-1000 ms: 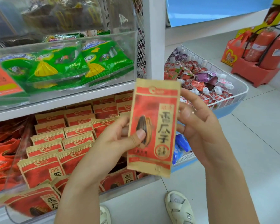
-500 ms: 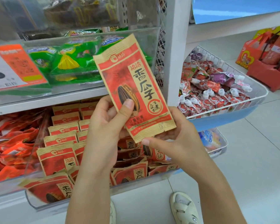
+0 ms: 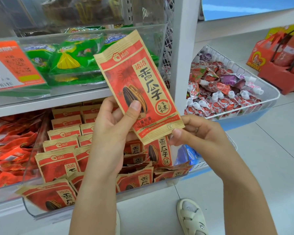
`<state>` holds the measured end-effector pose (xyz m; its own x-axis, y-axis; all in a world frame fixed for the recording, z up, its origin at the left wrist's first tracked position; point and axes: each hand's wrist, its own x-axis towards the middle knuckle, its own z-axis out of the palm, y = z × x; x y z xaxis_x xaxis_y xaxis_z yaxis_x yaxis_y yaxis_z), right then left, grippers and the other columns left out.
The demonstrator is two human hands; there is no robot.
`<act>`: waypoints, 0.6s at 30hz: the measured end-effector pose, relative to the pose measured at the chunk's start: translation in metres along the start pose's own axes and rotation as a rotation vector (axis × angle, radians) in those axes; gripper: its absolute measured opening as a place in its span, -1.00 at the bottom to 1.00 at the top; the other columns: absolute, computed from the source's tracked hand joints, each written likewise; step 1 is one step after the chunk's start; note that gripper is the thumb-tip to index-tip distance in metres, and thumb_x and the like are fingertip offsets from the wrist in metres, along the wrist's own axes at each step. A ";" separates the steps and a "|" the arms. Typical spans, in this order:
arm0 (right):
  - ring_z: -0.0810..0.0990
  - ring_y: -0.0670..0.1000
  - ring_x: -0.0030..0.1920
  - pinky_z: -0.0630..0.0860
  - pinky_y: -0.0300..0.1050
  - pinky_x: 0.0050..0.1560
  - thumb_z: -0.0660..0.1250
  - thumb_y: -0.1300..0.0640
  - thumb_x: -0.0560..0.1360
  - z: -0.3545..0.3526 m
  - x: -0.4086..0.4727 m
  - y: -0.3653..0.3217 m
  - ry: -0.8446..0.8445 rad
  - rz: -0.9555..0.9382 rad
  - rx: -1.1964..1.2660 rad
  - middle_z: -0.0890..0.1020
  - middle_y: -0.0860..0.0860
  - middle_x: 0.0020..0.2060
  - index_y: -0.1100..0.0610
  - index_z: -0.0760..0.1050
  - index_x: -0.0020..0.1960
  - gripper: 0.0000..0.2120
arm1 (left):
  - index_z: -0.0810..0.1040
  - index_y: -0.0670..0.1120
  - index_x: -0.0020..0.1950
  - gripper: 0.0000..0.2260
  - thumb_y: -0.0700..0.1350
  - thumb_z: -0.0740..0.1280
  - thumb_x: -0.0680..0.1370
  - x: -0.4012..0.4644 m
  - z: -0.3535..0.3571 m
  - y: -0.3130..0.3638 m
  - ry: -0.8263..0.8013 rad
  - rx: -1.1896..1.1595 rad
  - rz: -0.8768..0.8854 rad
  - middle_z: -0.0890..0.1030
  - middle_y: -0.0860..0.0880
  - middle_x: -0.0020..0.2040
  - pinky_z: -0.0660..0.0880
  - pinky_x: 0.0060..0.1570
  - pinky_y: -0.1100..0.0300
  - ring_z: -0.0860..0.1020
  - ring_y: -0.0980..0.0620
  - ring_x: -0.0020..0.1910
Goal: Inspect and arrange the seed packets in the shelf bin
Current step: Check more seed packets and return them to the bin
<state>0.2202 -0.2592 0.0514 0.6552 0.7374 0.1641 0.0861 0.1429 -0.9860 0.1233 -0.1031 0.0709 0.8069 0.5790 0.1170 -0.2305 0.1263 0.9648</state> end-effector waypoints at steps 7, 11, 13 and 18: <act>0.67 -0.07 -0.20 0.59 -0.22 -0.07 0.34 0.11 0.45 -0.011 -0.002 -0.002 -0.078 0.080 -0.014 0.72 -0.06 -0.21 -0.05 0.69 -0.03 -0.82 | 0.47 -0.08 0.30 -0.60 -0.02 0.32 0.48 0.002 -0.005 -0.003 -0.057 0.066 -0.024 0.71 -0.06 0.03 0.64 -0.22 0.10 0.69 -0.04 -0.06; 0.68 -0.01 -0.17 0.60 -0.19 -0.16 0.44 -0.13 0.40 -0.011 -0.003 -0.001 -0.032 0.058 0.053 0.73 0.03 -0.12 -0.05 0.68 0.10 -0.69 | 0.51 -0.04 0.27 -0.63 0.00 0.29 0.49 0.002 -0.007 -0.006 -0.194 0.123 -0.071 0.71 -0.04 0.02 0.62 -0.19 0.16 0.69 0.01 -0.07; 0.67 -0.01 -0.23 0.60 -0.17 -0.28 0.42 -0.04 0.43 -0.007 0.000 0.001 0.073 0.046 0.106 0.72 0.04 -0.16 -0.01 0.68 0.09 -0.74 | 0.53 -0.04 0.27 -0.66 -0.02 0.28 0.50 0.000 -0.003 -0.009 -0.224 0.143 -0.084 0.71 -0.03 0.02 0.58 -0.19 0.24 0.68 0.05 -0.06; 0.69 0.12 -0.21 0.64 -0.05 -0.19 0.43 0.18 0.36 0.007 0.003 0.005 0.188 0.004 0.115 0.71 0.14 -0.08 0.07 0.69 0.03 -0.75 | 0.40 0.02 0.41 -0.54 0.00 0.29 0.50 -0.001 0.016 -0.018 -0.064 0.206 0.061 0.63 0.10 0.20 0.50 0.10 0.37 0.58 0.24 0.16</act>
<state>0.2177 -0.2520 0.0475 0.7849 0.6034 0.1407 0.0041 0.2220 -0.9750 0.1355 -0.1191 0.0575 0.8289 0.5278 0.1851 -0.1696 -0.0782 0.9824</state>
